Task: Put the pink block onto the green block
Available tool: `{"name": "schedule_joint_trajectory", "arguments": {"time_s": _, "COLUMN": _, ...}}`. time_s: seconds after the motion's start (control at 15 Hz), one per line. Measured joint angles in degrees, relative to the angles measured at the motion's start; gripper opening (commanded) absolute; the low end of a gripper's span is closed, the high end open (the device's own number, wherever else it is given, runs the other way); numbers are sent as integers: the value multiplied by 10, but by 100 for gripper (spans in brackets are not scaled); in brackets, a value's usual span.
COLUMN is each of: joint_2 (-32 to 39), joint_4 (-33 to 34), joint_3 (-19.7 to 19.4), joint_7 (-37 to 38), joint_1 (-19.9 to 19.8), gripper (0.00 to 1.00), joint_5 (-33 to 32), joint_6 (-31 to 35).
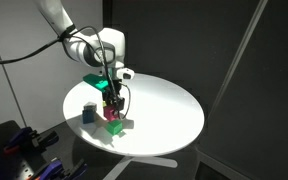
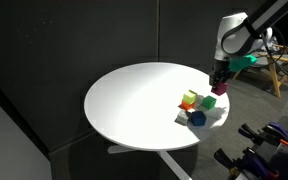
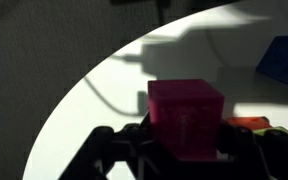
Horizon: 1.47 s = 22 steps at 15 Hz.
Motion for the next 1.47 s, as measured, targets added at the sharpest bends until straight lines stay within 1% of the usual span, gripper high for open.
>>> {"name": "schedule_joint_trajectory", "arguments": {"time_s": 0.33, "joint_2": 10, "joint_4": 5, "joint_3": 0, "joint_7": 0, "joint_1": 0, "gripper": 25, "joint_5": 0, "joint_6": 17}}
{"name": "schedule_joint_trajectory", "arguments": {"time_s": 0.73, "joint_2": 40, "joint_4": 20, "joint_3": 1, "joint_7": 0, "joint_1": 1, "gripper": 25, "joint_5": 0, "joint_6": 36}}
{"name": "schedule_joint_trajectory", "arguments": {"time_s": 1.47, "joint_2": 80, "joint_4": 41, "joint_3": 2, "joint_7": 0, "joint_1": 12, "gripper": 25, "joint_5": 0, "joint_6": 40}}
